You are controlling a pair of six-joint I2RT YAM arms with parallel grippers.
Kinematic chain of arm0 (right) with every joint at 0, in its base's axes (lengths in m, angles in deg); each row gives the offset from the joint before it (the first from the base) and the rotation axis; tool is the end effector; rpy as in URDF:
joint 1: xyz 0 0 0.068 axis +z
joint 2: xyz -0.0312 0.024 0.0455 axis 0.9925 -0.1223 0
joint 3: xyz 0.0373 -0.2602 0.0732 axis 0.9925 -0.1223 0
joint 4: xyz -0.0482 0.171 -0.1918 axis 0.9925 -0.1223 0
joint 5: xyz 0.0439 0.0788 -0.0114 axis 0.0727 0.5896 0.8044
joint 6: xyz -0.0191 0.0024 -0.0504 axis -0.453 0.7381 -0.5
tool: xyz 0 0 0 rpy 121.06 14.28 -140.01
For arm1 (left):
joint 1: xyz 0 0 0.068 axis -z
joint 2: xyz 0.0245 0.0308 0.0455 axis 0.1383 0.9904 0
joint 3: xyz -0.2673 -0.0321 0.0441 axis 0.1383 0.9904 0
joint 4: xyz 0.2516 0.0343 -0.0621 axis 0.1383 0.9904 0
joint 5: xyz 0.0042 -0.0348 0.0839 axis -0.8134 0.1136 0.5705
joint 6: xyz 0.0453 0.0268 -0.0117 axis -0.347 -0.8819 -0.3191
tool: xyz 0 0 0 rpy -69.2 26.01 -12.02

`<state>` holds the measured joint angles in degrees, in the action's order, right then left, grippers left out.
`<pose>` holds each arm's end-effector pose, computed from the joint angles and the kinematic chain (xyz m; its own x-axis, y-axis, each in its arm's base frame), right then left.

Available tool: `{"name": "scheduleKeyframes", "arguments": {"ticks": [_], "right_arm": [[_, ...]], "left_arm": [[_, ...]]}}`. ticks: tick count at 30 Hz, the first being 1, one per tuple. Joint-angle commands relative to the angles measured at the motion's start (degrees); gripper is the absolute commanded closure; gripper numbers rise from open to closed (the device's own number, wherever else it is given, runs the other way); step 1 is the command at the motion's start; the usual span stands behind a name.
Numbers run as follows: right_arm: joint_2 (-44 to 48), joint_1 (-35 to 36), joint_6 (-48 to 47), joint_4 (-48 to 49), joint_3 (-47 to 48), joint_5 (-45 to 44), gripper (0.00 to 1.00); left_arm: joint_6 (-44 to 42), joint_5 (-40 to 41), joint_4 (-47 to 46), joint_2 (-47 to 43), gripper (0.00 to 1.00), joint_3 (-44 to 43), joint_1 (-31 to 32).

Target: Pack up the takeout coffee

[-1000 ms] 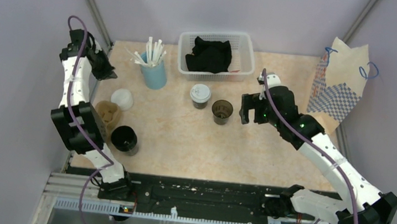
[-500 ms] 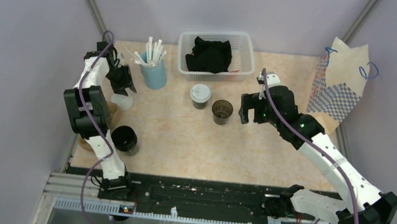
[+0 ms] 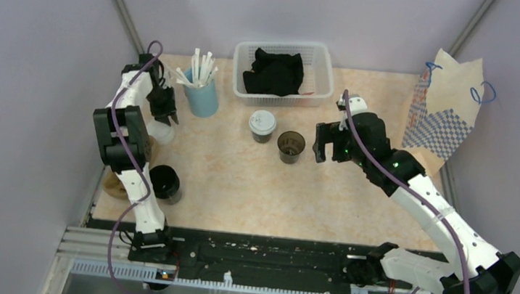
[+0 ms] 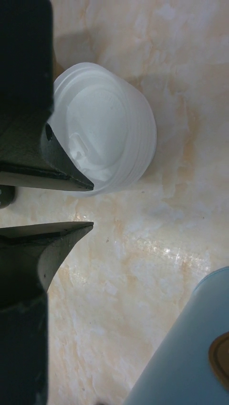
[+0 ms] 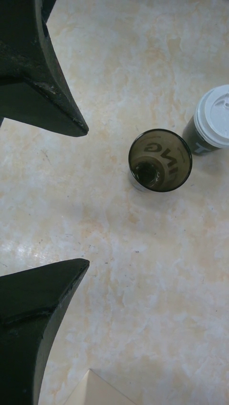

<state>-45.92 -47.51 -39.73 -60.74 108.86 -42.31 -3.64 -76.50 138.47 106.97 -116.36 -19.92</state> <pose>0.1922 0.1295 0.3439 -0.5437 -0.1360 -0.8282 -0.3542 0.9318 0.0795 0.4119 0.0814 0.2233 -0.9187 -0.2969 -0.2607 -0.2547 0.9494 -0.1837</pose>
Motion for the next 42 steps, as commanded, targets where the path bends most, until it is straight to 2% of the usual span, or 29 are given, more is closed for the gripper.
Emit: {"name": "scheduleKeyframes", "arguments": {"ticks": [1, 13, 27, 34, 42], "right_arm": [[-0.1, 0.5, -0.6, 1.1, 2.2, -1.1, 0.01], [-0.4, 0.6, -0.8, 1.3, 2.2, -1.1, 0.01], [-0.6, 0.5, -0.8, 1.5, 2.3, -1.1, 0.01], [-0.8, 0.6, -0.7, 1.7, 2.3, -0.7, 0.01], [-0.7, 0.5, -0.8, 1.5, 2.4, -0.6, 0.01]], "left_arm": [[-0.8, 2.4, 1.5, 1.3, 0.64, -3.1, -0.1], [-0.4, 2.6, 1.0, 1.9, 0.66, -2.1, -0.1], [-0.5, 2.9, 0.9, 2.6, 0.81, -2.4, -0.1], [-0.1, 2.5, 1.3, 2.6, 0.78, -2.7, -0.2], [0.8, -2.4, 0.3, 1.9, 0.75, -1.7, -1.6]]}}
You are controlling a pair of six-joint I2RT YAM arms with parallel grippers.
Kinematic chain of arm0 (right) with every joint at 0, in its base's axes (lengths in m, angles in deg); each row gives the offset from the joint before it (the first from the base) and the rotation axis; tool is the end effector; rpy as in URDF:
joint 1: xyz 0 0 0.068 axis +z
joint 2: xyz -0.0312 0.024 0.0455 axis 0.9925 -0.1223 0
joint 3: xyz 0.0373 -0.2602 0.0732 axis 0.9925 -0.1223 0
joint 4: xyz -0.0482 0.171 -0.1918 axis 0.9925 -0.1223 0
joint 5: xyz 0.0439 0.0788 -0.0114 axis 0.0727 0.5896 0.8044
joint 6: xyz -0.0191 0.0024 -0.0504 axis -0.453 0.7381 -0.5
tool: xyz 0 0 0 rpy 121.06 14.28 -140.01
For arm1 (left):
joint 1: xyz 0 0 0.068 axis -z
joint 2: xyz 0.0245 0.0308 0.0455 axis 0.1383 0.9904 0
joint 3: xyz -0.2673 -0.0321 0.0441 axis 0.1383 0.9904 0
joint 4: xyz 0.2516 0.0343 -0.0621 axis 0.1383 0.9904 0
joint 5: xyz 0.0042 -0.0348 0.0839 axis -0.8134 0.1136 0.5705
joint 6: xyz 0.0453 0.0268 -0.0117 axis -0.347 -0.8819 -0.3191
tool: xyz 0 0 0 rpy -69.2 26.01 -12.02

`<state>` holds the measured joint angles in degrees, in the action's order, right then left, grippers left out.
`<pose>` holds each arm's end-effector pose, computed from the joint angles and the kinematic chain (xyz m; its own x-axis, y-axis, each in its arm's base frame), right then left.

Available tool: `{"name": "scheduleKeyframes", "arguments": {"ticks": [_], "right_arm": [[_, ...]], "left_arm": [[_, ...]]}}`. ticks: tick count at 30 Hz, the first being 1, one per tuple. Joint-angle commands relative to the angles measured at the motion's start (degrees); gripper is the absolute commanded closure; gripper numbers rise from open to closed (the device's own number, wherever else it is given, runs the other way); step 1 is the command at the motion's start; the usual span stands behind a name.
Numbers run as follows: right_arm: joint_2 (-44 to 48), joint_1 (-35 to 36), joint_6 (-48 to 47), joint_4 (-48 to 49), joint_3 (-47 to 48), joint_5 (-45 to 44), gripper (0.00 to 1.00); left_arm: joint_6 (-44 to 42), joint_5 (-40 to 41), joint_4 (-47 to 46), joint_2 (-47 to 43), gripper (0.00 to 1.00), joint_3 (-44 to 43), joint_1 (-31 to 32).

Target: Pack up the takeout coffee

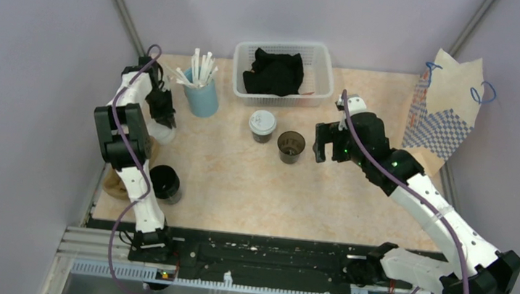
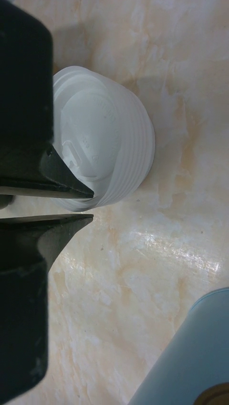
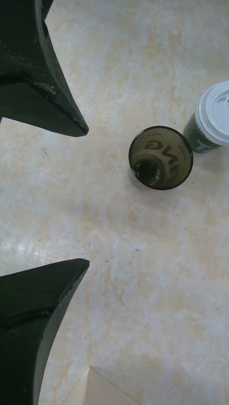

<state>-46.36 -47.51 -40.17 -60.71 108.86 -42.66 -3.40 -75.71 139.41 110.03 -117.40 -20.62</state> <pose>0.1937 0.1303 0.3423 -0.5449 -0.1461 -0.8257 -0.3534 0.9330 0.0680 0.4167 0.0882 0.2063 -0.9253 -0.3148 -0.2114 -0.2828 0.9443 -0.1684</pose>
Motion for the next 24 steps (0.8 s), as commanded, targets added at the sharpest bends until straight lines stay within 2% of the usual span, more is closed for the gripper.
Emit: {"name": "scheduleKeyframes", "arguments": {"ticks": [1, 6, 24], "right_arm": [[-0.3, 0.5, -0.4, 1.5, 2.3, -0.3, 0.01], [-0.2, 0.6, -0.4, 1.4, 2.3, -0.2, 0.01], [0.0, 0.5, -0.7, 1.4, 2.2, -0.2, 0.01]], "left_arm": [[0.7, -3.5, -0.8, -1.4, 0.74, -0.6, -1.0], [0.8, -4.2, -0.9, -1.5, 0.74, -0.3, -1.3], [0.9, -6.2, -1.4, -2.2, 0.86, 0.0, -1.9]]}}
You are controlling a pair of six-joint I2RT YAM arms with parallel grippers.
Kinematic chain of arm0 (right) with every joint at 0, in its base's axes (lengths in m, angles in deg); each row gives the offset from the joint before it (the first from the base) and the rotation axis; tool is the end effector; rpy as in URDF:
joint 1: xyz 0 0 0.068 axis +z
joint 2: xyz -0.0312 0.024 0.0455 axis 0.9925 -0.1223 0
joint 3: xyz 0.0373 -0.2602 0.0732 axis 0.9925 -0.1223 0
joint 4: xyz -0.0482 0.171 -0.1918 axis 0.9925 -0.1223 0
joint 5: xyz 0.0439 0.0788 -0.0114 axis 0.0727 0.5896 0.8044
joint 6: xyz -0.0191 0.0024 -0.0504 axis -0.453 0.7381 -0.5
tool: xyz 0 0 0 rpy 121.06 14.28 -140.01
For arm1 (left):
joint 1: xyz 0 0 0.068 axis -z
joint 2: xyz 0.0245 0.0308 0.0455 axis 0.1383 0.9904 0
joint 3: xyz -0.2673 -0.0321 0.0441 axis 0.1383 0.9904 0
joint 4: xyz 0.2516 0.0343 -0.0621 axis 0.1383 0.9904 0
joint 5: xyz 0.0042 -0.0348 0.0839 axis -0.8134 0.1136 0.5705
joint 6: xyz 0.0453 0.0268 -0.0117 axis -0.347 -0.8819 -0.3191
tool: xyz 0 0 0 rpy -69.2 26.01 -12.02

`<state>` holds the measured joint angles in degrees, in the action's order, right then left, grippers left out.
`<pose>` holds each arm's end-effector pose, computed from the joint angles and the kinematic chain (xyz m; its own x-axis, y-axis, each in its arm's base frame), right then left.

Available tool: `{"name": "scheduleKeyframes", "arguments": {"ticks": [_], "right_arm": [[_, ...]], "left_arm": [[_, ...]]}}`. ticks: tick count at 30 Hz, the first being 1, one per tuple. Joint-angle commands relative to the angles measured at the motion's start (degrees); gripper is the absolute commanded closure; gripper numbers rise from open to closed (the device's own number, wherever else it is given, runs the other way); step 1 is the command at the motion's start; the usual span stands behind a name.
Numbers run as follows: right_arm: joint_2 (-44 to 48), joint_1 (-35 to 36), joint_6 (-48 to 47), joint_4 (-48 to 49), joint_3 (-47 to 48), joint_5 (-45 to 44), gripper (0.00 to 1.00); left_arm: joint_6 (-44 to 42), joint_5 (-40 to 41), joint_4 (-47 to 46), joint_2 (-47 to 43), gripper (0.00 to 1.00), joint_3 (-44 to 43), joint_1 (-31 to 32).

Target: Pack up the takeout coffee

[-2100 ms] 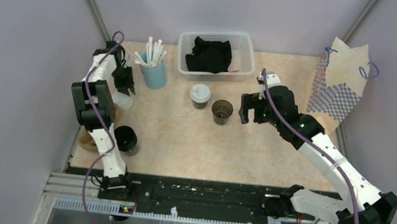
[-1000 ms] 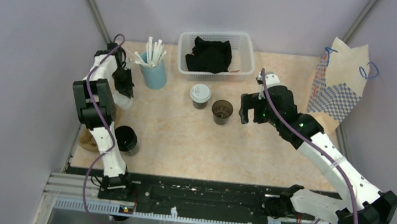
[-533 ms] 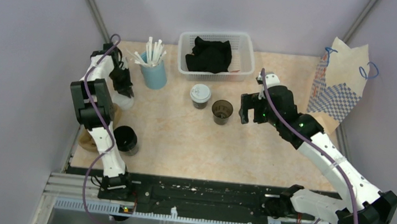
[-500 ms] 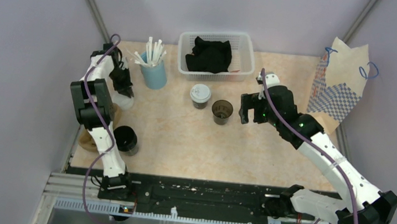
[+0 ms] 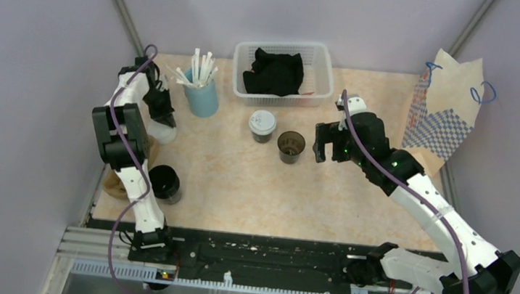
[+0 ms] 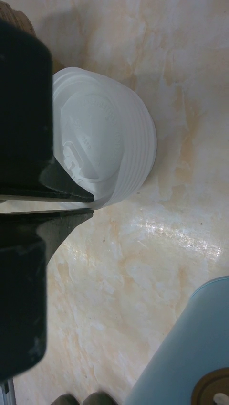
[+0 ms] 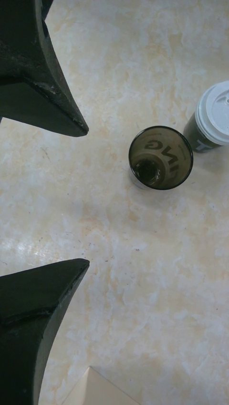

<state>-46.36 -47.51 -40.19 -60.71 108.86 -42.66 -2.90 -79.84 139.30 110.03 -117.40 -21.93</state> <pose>0.1937 0.1303 0.3423 -0.5448 -0.1465 -0.8257 -0.3535 0.9330 0.0678 0.4153 0.0953 0.2069 -0.9170 -0.3430 -0.2039 -0.2931 0.9257 -0.2389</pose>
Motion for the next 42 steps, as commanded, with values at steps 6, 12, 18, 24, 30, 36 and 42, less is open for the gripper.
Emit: {"name": "scheduleKeyframes", "arguments": {"ticks": [6, 12, 18, 24, 30, 36, 42], "right_arm": [[0.0, 0.5, -0.6, 1.5, 2.3, -0.1, 0.01], [-0.1, 0.7, -0.8, 1.5, 2.4, -0.1, 0.01], [-0.2, 0.9, -0.9, 1.5, 2.4, -0.2, 0.01], [-0.1, 0.9, -1.0, 1.4, 2.4, -0.3, 0.01], [-0.2, 0.8, -1.1, 1.4, 2.5, -0.4, 0.01], [-0.3, 0.9, -1.4, 1.4, 2.6, -0.3, 0.01], [-0.3, 1.0, -1.5, 1.5, 2.7, -0.4, 0.01]], "left_arm": [[0.4, -2.9, -1.6, -3.0, 0.88, 0.3, -1.1], [0.5, -3.8, -1.9, -3.7, 0.89, 0.9, -1.6], [0.5, -5.7, -2.4, -3.6, 0.87, 1.4, -2.2], [0.4, -6.2, -2.6, -3.4, 0.84, 2.1, -2.3], [0.3, -6.5, -2.7, -3.2, 0.81, 2.1, -2.4], [0.6, -8.0, -3.2, -3.6, 0.83, 2.1, -2.9], [0.7, -9.4, -3.5, -3.5, 0.87, 2.1, -3.2]]}}
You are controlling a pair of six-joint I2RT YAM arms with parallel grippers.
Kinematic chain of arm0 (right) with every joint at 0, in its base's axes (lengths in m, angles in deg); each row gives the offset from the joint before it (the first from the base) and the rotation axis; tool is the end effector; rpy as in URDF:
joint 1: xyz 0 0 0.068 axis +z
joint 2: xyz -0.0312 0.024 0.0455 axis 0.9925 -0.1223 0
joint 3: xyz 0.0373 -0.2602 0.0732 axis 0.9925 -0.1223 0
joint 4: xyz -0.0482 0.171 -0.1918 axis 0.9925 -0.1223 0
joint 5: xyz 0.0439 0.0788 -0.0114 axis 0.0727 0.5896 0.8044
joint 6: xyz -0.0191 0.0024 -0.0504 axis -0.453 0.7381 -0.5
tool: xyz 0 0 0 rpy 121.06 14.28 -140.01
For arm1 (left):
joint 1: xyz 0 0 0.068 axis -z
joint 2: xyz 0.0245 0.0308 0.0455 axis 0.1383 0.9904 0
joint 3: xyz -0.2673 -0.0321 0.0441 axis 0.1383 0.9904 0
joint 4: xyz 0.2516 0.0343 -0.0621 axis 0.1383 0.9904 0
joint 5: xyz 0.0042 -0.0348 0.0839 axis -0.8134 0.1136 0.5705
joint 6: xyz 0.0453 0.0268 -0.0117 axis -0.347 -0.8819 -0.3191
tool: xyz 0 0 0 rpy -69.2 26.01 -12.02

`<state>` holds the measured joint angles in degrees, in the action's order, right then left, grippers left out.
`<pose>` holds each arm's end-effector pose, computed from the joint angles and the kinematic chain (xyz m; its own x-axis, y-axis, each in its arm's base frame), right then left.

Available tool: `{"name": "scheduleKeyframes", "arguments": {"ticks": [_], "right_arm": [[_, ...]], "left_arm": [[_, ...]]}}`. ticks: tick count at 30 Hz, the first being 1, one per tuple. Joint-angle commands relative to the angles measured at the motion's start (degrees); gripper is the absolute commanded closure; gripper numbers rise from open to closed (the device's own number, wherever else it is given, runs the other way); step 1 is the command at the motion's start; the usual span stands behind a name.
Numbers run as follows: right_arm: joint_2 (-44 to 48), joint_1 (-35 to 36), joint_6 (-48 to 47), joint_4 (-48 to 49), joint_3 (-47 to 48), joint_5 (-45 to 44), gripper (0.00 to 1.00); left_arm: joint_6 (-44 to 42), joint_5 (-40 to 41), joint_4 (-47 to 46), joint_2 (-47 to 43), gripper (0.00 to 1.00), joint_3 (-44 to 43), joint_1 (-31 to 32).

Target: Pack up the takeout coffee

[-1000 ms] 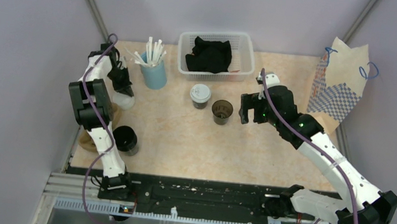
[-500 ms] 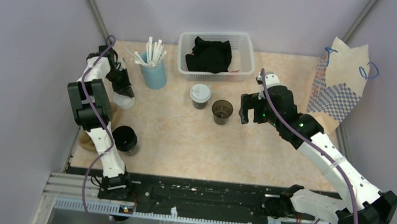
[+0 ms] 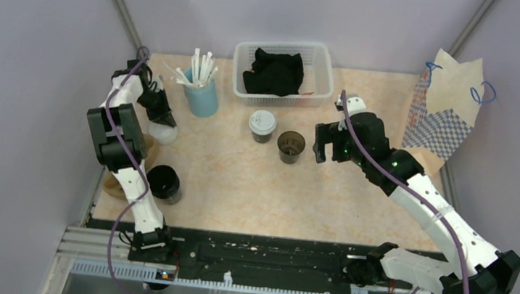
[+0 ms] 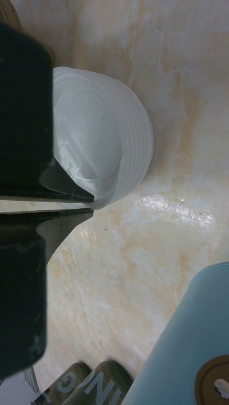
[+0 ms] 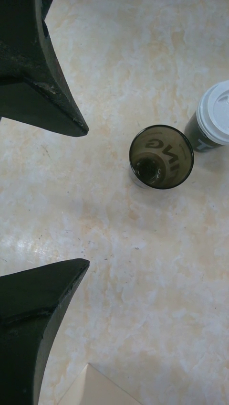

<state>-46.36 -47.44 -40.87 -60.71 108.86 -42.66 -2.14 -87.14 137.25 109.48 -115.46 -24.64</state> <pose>0.1936 0.1305 0.3423 -0.5403 -0.1582 -0.8265 -0.3611 0.9307 0.0579 0.4095 0.1101 0.2036 -0.8978 -0.3940 -0.1968 -0.3076 0.8808 -0.3600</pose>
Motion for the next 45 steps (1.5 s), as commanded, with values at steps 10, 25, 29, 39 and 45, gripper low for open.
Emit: {"name": "scheduleKeyframes", "arguments": {"ticks": [10, 25, 29, 39, 45], "right_arm": [[-0.6, 0.9, -0.6, 1.5, 2.8, 0.0, 0.01], [-0.4, 0.9, -0.4, 1.5, 2.6, 0.2, 0.01], [-0.3, 0.9, -0.5, 1.5, 2.7, 0.2, 0.01], [-0.5, 0.9, -0.5, 1.6, 2.6, 0.2, 0.01], [-0.6, 0.9, -0.4, 1.6, 2.8, 0.3, 0.01]], "left_arm": [[-0.2, -3.4, -1.1, -4.3, 0.90, 0.4, -1.5], [-0.6, -7.7, -1.7, -3.9, 0.86, 1.6, -2.8], [-0.3, -8.9, -2.4, -3.6, 0.85, 1.9, -3.0], [-0.8, -9.0, -2.3, -2.7, 0.82, 2.2, -3.0], [-0.9, -9.0, -2.5, -2.2, 0.80, 2.3, -3.0]]}}
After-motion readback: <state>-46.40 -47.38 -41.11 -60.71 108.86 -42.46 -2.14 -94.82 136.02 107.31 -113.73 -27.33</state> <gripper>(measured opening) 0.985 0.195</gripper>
